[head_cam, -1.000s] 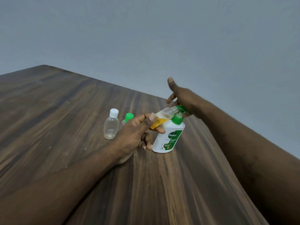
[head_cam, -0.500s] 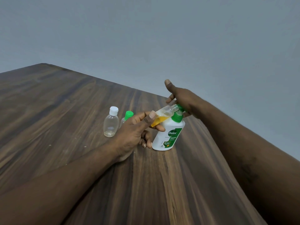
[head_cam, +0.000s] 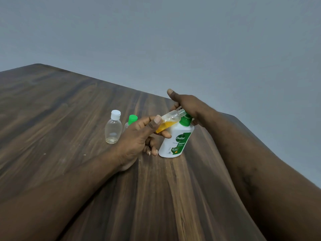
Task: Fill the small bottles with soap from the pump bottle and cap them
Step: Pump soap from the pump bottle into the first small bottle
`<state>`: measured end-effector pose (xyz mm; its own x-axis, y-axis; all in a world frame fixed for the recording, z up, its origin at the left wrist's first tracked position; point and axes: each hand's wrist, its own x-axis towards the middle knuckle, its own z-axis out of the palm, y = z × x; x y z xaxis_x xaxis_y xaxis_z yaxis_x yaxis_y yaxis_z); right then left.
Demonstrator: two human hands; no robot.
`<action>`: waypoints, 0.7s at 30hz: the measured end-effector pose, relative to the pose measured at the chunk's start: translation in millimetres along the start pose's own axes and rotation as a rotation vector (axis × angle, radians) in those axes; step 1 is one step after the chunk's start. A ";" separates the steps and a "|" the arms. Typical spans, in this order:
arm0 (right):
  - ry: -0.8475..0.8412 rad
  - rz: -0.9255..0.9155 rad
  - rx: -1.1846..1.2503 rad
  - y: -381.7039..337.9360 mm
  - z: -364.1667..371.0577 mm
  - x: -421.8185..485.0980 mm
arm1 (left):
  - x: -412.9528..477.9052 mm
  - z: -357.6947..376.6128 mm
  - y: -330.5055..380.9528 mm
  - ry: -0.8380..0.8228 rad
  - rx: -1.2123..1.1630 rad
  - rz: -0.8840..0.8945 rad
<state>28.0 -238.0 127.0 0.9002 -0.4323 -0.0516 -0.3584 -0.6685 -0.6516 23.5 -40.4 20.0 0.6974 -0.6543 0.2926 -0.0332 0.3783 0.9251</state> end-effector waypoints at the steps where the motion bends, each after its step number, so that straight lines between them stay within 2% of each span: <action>1: 0.003 0.004 -0.008 0.3 0.5 -0.5 | -0.4 0.1 -0.2 0.001 -0.002 -0.001; 6: 0.036 -0.025 -0.040 -14.8 -15.3 -11.1 | 0.3 2.4 1.8 -0.006 -0.014 0.009; 9: 0.036 -0.010 0.039 -22.9 -26.8 -13.6 | 0.9 3.5 2.5 -0.011 -0.016 0.008; 21: -0.006 0.018 -0.014 -1.0 -0.2 1.0 | 1.0 0.6 -0.7 0.005 -0.002 -0.003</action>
<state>29.2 -237.9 127.8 0.8949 -0.4412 -0.0679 -0.3784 -0.6691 -0.6396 23.7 -41.7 19.8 0.7010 -0.6521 0.2889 -0.0299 0.3779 0.9254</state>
